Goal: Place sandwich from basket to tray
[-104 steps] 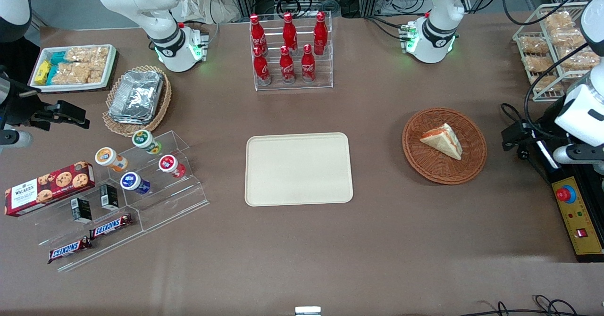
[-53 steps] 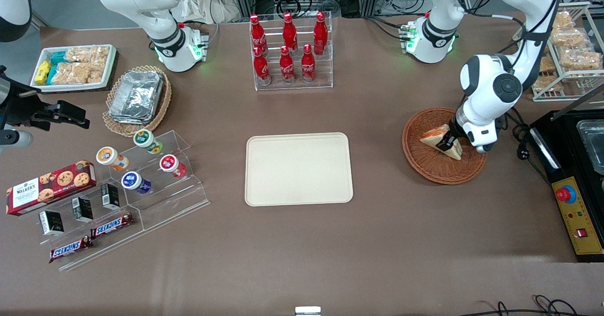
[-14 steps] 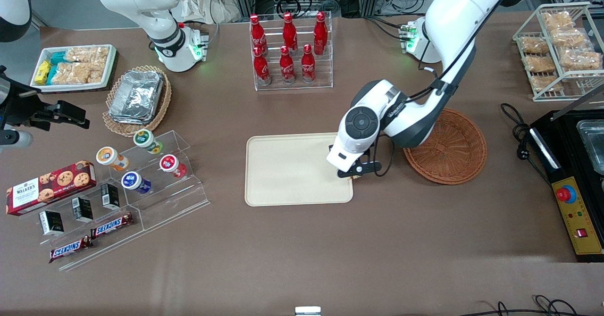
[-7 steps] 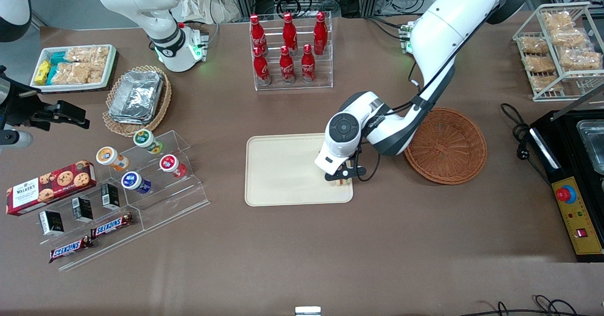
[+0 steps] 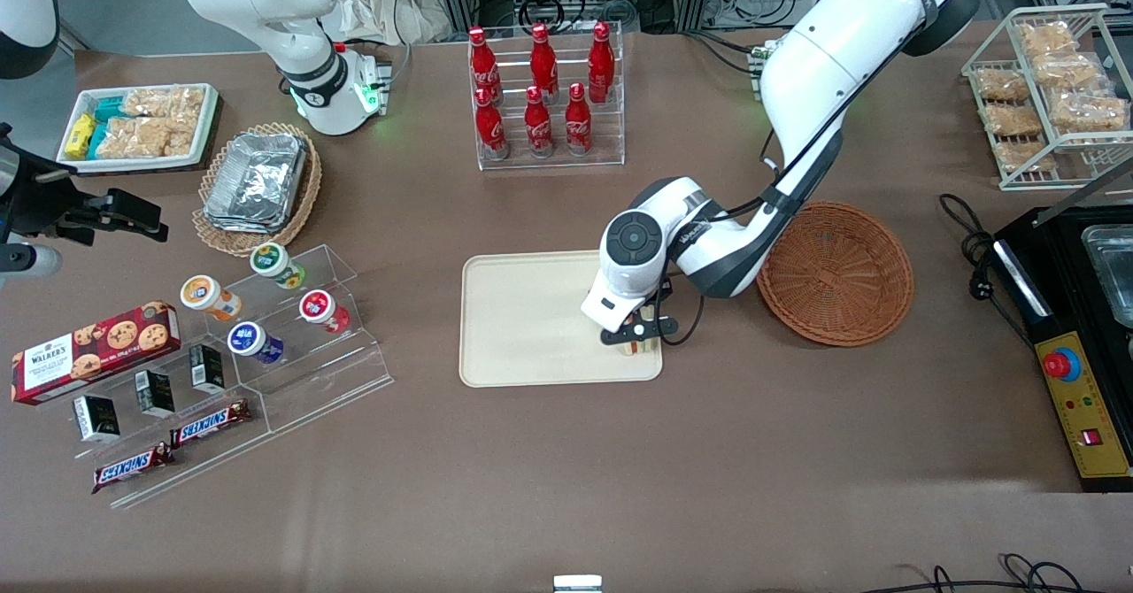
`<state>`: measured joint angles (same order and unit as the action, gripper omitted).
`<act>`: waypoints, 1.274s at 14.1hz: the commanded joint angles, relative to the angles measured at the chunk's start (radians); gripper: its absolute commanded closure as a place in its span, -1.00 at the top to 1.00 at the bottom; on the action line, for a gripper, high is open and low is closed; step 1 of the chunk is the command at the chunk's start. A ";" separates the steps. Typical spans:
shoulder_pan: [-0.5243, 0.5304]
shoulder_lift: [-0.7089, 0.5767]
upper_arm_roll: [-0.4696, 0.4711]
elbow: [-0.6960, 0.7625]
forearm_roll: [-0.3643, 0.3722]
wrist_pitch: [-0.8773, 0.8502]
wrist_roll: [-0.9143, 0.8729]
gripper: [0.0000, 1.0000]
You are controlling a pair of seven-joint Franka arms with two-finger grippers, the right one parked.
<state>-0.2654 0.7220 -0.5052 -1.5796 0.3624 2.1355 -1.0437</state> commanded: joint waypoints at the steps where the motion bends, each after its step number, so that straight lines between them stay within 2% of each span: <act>1: -0.009 -0.048 -0.001 0.093 0.006 -0.119 -0.047 1.00; 5: 0.005 -0.218 0.002 0.112 -0.013 -0.271 -0.179 1.00; 8: 0.115 -0.364 0.001 0.101 -0.109 -0.359 -0.161 1.00; 10: 0.184 -0.456 0.002 0.083 -0.140 -0.416 -0.150 1.00; 11: 0.201 -0.501 0.017 0.075 -0.169 -0.445 -0.091 1.00; 14: 0.149 -0.675 0.234 -0.038 -0.284 -0.516 0.208 1.00; 15: 0.131 -0.744 0.311 -0.101 -0.302 -0.519 0.320 1.00; 18: 0.118 -0.912 0.445 -0.264 -0.318 -0.538 0.693 1.00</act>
<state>-0.1244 -0.0390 -0.1377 -1.6801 0.0681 1.5917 -0.5475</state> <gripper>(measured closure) 0.000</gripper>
